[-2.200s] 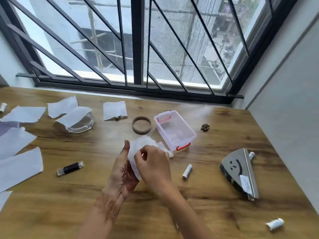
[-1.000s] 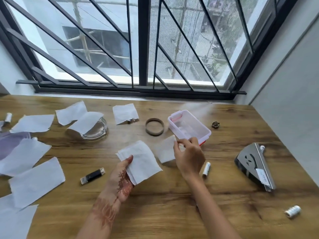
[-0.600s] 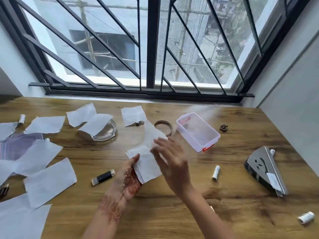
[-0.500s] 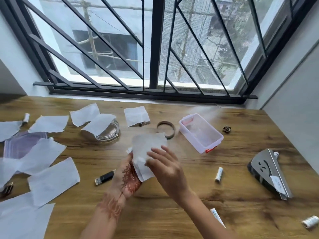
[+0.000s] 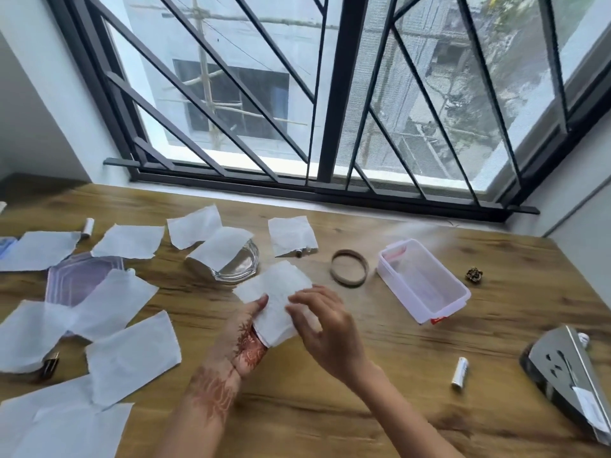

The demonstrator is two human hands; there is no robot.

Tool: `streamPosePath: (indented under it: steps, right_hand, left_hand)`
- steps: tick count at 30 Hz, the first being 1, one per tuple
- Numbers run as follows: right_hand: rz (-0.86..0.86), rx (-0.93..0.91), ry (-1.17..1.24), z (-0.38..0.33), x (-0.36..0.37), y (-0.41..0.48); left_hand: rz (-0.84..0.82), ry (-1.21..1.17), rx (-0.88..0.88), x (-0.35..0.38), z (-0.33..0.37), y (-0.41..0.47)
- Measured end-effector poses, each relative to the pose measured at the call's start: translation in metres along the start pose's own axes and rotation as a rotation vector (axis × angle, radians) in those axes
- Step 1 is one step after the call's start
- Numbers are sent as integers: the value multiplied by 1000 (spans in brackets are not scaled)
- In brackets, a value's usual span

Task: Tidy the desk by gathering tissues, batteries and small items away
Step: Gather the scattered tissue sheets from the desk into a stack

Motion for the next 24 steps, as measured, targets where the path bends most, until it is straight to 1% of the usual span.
streamPosePath:
  steps: [1, 3, 6, 10, 13, 15, 17, 19, 22, 24]
  right_hand:
    - [18, 31, -10, 7, 0, 11]
    - [28, 108, -52, 30, 6, 35]
    - [-18, 169, -204, 65, 27, 66]
    - [-247, 155, -431, 95, 73, 96]
    - [-404, 125, -585, 109, 107, 103]
    - [-471, 118, -677, 116, 126, 101]
    - [-452, 140, -717, 121, 133, 100]
    - [-417, 155, -697, 121, 133, 100]
    - [-301, 217, -517, 112, 119, 104]
    - [-215, 336, -375, 105, 104, 107]
  left_hand:
    - [-3, -57, 13, 0, 3, 6]
    - [4, -73, 19, 1, 13, 6]
    - [50, -144, 75, -10, 30, 9]
    - [86, -103, 48, -18, 42, 6]
    - [150, -60, 61, -31, 47, 11]
    - [163, -50, 55, -36, 48, 10]
    - [169, -57, 56, -40, 49, 9]
    - [182, -35, 52, -47, 49, 10]
    - [147, -50, 32, -49, 47, 8]
    - [140, -49, 50, -50, 50, 5]
Point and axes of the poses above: each hand's wrist, its own y-axis towards the middle knuckle, its own x-axis out of the palm, z = x × y, the point moved 9 cm from there along y, towards the middle knuckle, and after that the axes turned 8 degrees about x, right-handed, at the moved point
